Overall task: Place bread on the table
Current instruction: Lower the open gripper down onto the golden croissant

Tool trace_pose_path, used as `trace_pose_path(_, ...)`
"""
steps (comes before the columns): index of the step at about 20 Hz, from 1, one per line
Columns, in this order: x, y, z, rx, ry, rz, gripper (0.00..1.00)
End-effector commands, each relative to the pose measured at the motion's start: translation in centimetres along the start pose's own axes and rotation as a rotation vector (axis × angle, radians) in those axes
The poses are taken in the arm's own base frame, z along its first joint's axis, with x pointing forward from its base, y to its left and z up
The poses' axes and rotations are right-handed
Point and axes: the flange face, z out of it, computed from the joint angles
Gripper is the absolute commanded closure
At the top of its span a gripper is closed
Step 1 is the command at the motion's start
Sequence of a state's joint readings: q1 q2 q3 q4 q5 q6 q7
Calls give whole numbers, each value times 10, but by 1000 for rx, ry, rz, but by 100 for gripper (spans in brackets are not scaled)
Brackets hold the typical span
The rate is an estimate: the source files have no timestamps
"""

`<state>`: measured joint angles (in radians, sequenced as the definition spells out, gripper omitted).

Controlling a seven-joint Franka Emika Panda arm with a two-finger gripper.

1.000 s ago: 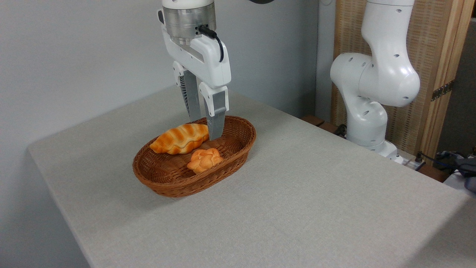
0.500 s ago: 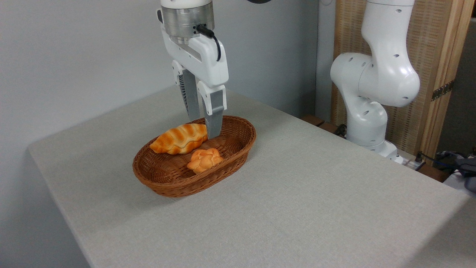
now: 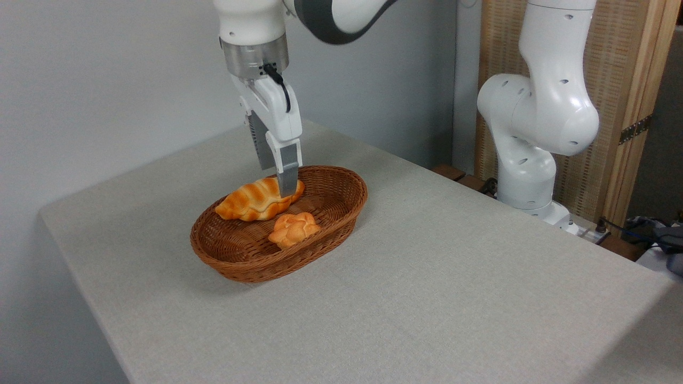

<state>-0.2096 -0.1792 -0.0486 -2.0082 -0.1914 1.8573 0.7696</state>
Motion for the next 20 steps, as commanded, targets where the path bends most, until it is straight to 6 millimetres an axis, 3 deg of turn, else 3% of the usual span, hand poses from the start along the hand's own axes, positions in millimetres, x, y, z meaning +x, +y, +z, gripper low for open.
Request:
trace_pose_path(1, 21, 23, 19, -22, 28, -49, 0)
trace_pose_path(6, 46, 46, 58, -21, 27, -88, 0)
trace_pose_path(13, 59, 57, 81, -36, -8, -68, 0)
trace_pose_path(20, 59, 58, 85, -34, -23, -53, 0)
